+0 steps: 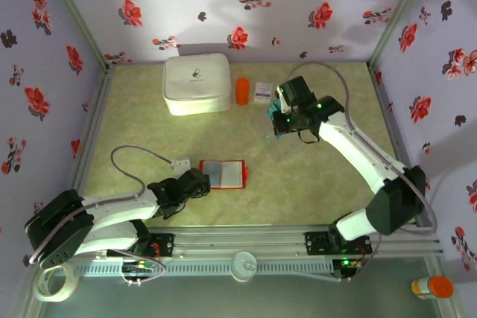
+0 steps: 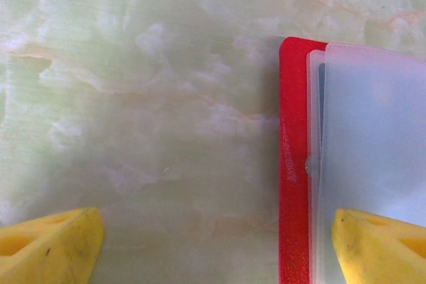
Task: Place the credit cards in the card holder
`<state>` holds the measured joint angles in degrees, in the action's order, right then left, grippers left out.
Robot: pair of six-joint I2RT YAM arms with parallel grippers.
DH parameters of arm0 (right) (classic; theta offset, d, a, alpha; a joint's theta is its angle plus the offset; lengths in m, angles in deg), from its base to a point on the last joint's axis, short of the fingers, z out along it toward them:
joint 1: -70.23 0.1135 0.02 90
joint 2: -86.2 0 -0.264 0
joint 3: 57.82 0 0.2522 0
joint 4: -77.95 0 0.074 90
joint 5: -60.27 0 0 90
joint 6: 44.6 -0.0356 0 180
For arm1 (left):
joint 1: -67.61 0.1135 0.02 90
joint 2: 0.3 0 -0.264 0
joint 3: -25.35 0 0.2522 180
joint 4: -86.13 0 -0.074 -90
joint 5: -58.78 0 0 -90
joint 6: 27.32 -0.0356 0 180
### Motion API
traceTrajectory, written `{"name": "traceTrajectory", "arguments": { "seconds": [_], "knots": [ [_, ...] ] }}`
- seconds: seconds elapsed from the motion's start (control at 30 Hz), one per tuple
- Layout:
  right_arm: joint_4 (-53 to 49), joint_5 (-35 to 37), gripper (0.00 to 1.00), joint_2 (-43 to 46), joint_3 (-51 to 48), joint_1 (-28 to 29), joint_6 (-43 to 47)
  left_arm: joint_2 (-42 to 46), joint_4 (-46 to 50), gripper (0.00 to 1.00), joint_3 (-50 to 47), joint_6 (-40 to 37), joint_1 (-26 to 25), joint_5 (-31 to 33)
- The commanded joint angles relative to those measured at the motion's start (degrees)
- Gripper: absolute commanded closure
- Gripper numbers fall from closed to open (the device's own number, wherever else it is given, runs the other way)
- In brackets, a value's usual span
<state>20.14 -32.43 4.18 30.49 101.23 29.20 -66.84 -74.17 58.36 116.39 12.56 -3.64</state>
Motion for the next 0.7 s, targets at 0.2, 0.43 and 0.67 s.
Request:
{"name": "traceTrajectory", "arguments": {
  "seconds": [0.2, 0.43, 0.67],
  "knots": [
    [44.4, -14.5, 1.00, 5.6, -26.8, 7.3, -26.8, 1.2, 7.3, 0.11, -0.4, 3.0, 0.6, 0.5],
    [59.1, -13.2, 1.00, -2.2, -32.4, 14.3, -33.2, 2.1, 7.9, 0.11, -1.1, 4.0, 0.7, 0.4],
    [62.8, -13.1, 1.00, -10.2, -30.7, 18.1, -35.3, 1.9, 7.7, 0.11, -0.8, 3.9, 0.6, 0.4]
  ]
}}
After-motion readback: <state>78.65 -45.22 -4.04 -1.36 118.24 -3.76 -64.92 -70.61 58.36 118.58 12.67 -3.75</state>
